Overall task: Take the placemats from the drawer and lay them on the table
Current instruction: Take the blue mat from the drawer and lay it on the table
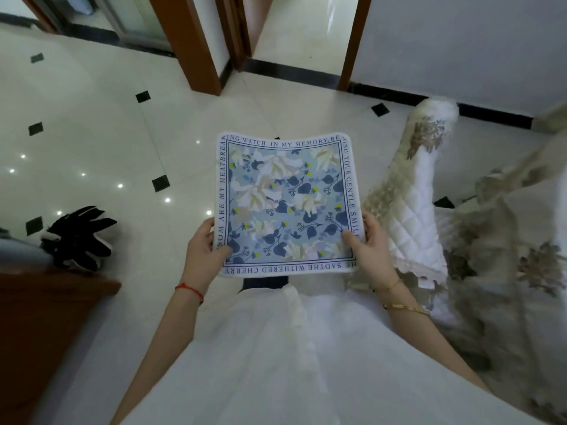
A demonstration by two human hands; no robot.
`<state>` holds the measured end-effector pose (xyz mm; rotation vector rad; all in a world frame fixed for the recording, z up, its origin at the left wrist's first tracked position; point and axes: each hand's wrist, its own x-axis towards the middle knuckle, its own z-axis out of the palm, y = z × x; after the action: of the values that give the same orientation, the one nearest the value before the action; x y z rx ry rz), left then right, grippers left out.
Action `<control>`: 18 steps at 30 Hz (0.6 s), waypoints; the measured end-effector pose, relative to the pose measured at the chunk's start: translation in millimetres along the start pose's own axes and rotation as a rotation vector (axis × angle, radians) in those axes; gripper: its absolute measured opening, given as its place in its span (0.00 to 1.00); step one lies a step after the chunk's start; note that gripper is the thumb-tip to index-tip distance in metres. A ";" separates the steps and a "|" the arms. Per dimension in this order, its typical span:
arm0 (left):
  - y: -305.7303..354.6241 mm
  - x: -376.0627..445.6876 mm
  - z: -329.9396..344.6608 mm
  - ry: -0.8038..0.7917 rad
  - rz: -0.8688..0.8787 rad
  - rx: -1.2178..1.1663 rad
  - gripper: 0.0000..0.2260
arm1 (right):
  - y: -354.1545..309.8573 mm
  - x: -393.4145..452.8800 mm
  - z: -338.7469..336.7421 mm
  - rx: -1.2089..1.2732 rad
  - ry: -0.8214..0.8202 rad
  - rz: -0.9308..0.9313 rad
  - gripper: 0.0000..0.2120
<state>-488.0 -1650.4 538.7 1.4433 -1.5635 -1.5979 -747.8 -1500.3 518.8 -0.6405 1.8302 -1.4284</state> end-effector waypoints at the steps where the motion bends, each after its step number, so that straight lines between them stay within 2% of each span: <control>1: 6.9 23.2 5.2 -0.017 0.006 0.011 0.24 | -0.9 19.0 0.6 0.003 0.026 0.001 0.16; 12: 142.7 303.1 87.4 -0.245 0.101 0.131 0.27 | -70.8 259.7 -16.8 0.085 0.257 0.008 0.15; 18: 215.1 410.9 162.9 -0.400 0.130 0.192 0.24 | -91.2 346.0 -57.2 0.104 0.416 0.028 0.16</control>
<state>-838.2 -1994.6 561.4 1.1283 -2.0387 -1.7748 -1011.1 -1748.8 533.2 -0.2755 2.0473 -1.7212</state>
